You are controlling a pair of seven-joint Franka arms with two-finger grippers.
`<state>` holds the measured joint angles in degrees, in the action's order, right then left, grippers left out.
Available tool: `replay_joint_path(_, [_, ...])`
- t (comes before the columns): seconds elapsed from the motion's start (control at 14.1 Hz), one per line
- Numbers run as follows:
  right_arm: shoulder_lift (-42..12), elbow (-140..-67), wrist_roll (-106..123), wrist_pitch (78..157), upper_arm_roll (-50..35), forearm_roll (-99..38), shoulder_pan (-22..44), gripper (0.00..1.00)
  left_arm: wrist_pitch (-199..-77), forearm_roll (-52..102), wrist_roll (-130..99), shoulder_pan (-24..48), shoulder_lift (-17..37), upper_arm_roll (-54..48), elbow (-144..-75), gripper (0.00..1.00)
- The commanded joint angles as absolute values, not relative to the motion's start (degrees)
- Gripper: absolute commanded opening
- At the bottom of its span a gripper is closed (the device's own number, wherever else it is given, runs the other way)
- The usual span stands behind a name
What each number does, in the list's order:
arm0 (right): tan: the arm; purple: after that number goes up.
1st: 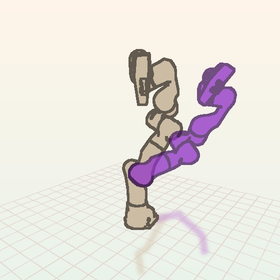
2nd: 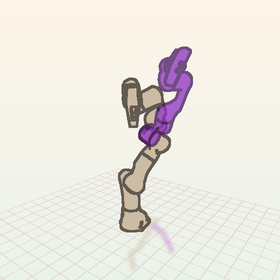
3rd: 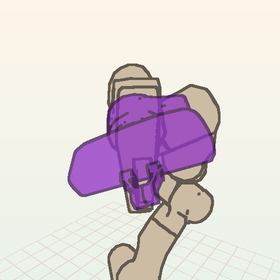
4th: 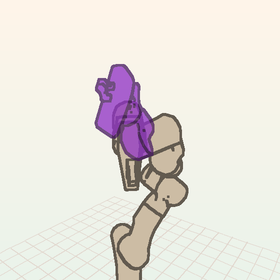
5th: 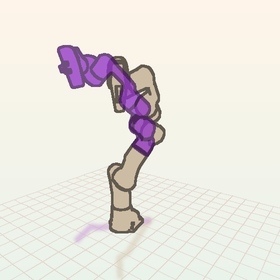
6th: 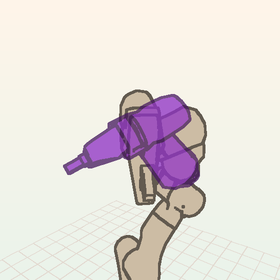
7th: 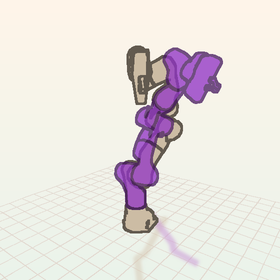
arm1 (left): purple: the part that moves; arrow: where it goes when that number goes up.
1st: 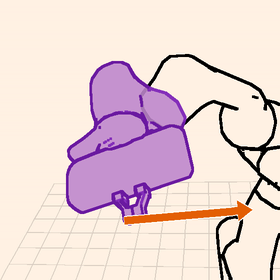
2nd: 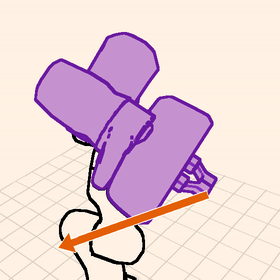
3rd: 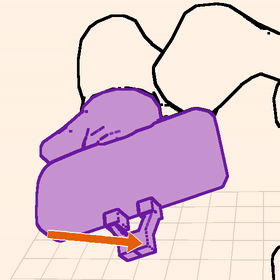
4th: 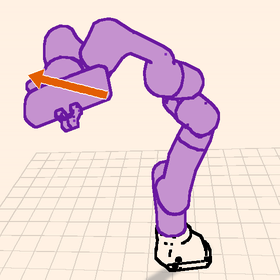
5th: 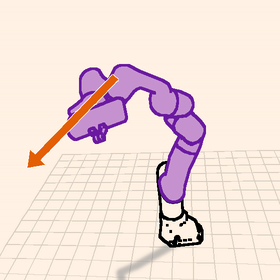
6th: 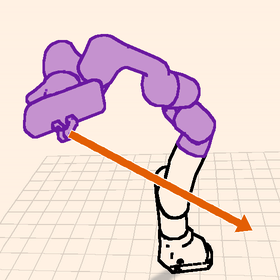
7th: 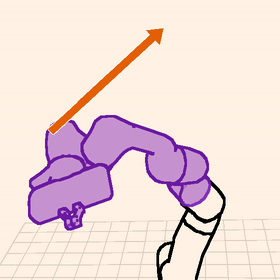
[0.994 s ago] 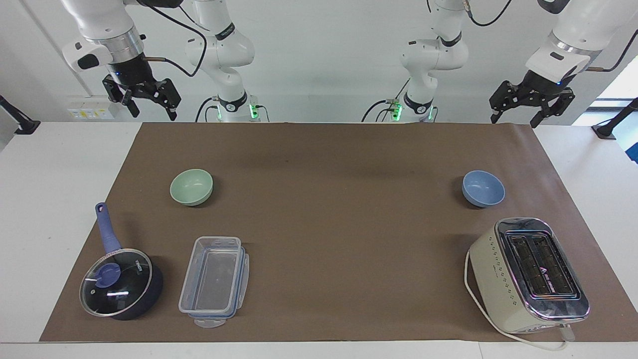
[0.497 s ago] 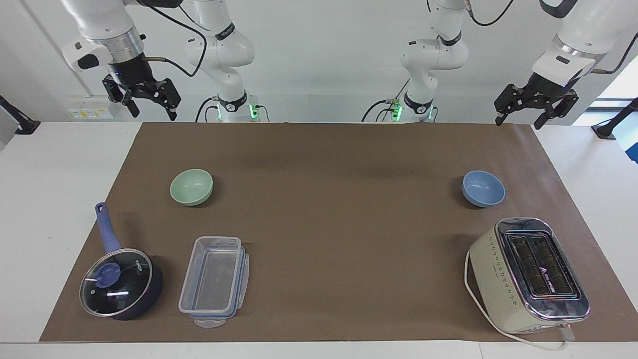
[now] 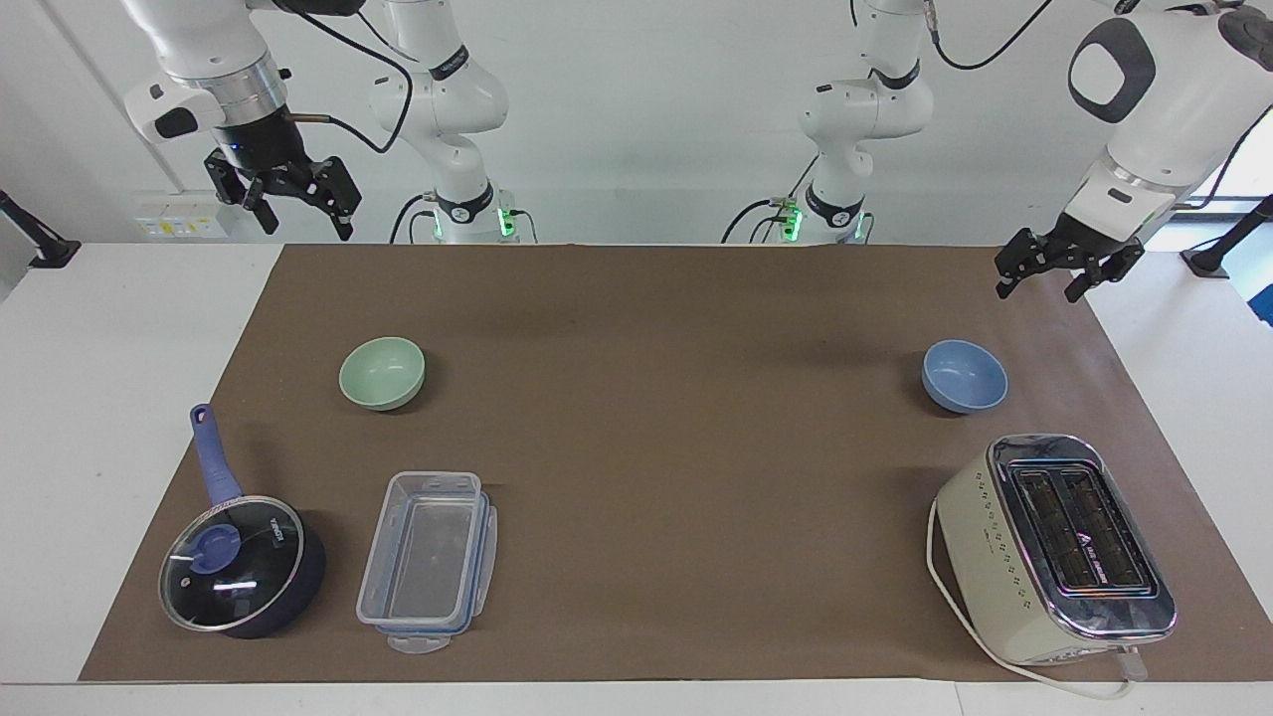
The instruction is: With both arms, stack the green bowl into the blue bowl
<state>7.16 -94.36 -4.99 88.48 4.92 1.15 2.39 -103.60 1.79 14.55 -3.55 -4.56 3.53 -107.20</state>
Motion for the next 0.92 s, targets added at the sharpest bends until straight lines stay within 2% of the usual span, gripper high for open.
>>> replay_joint_path(0.0, [7.47,-94.48,-3.78,88.15,4.48,1.05,1.58,1.00,-111.16,3.78,19.06,-6.41,-6.33,3.16,-114.33,1.00])
replay_joint_path(0.35, [7.47,-94.48,-3.78,88.15,4.48,1.05,1.58,1.00,-118.29,7.99,25.75,-10.11,-4.49,3.16,-120.05,1.00])
replay_joint_path(0.85, [7.47,-94.48,-3.78,88.15,4.48,1.05,1.58,1.00,-124.36,11.86,33.83,-14.50,2.89,3.16,-121.99,1.00])
